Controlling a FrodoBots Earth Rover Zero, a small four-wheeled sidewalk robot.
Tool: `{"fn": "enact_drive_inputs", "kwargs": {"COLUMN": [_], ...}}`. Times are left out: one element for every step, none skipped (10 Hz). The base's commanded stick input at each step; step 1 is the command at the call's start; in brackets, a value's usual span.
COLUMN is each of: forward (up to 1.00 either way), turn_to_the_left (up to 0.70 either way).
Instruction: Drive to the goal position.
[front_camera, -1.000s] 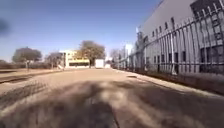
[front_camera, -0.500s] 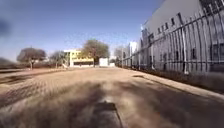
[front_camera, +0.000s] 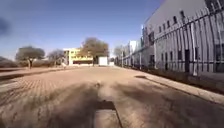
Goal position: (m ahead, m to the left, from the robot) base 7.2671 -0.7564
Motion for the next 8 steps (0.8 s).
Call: {"fn": "enact_drive_inputs", "kwargs": {"forward": [1.0, 1.0, 1.0, 1.0, 1.0, 1.0, 1.0, 1.0], "turn_to_the_left": [0.0, 0.0, -0.27, -0.27, -0.27, -0.27, -0.27, 0.0]}}
